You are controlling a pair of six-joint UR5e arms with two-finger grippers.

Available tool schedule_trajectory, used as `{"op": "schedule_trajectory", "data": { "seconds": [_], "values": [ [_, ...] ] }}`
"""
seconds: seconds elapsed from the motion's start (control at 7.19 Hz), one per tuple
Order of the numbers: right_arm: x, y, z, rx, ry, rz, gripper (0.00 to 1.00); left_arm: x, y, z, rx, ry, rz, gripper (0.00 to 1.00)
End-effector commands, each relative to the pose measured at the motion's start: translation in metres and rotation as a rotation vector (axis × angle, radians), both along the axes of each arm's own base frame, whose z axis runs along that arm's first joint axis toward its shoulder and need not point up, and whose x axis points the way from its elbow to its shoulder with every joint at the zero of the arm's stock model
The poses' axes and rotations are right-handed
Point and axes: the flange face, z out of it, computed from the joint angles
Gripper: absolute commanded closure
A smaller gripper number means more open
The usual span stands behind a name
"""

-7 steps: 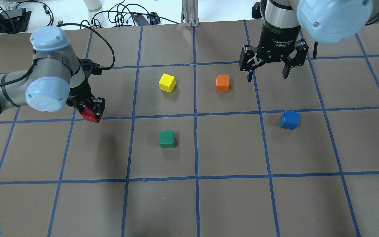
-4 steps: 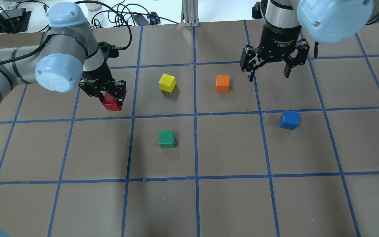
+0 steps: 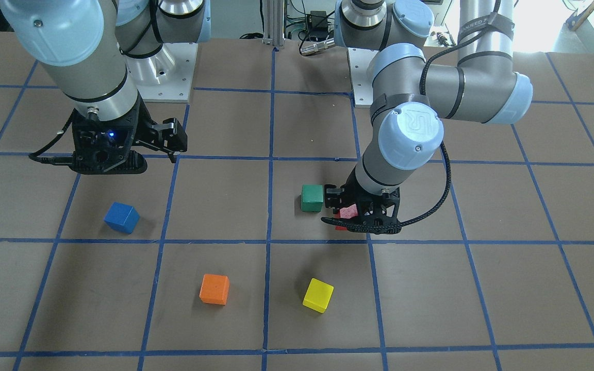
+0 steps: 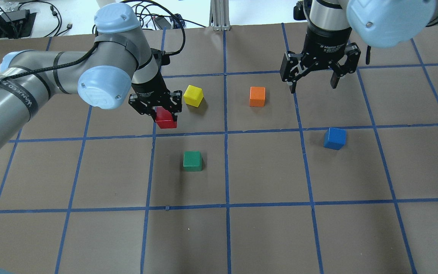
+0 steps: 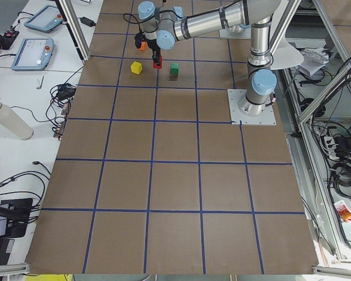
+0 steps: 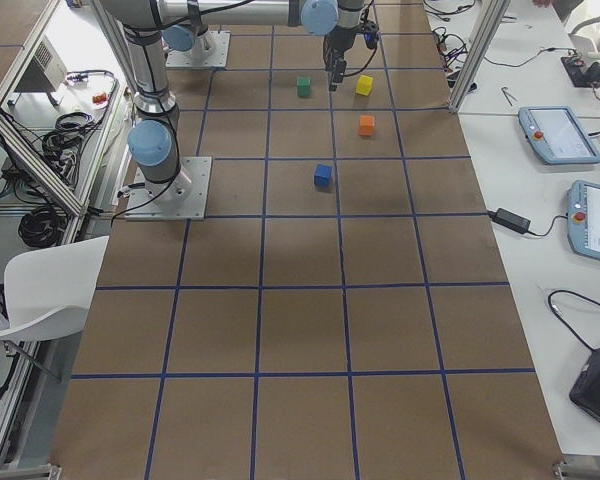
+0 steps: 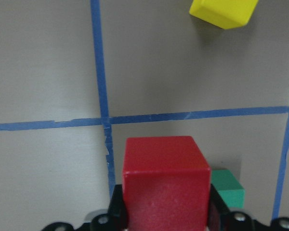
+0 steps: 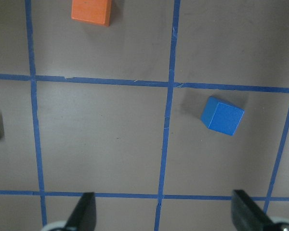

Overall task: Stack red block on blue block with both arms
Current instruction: 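Lift the red cube with the left gripper and carry it toward the table center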

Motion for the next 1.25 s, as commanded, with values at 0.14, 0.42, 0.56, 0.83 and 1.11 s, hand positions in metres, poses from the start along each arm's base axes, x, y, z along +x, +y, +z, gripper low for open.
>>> {"op": "schedule_trajectory", "data": {
  "seconds": [0.14, 0.42, 0.56, 0.83, 1.11],
  "values": [
    [-0.002, 0.001, 0.004, -0.004, 0.004, 0.0, 0.0, -0.067, -0.001, -0.01, -0.015, 0.037, 0.055, 1.0],
    [-0.005, 0.001, 0.005, -0.004, 0.004, -0.006, 0.0, -0.098, -0.01, -0.027, 0.001, 0.031, 0.067, 1.0],
    [-0.009, 0.001, 0.006, -0.004, 0.006, -0.01, 0.0, -0.11, -0.012, -0.037, 0.001, 0.03, 0.067, 1.0],
    [-0.009, 0.002, 0.005, 0.002, 0.006, -0.006, 0.0, -0.134, -0.01, -0.058, 0.019, 0.021, 0.056, 1.0],
    [-0.009, 0.001, 0.006, -0.002, 0.005, -0.006, 0.0, -0.151, -0.002, -0.071, 0.045, 0.026, 0.038, 1.0]
  ]
}}
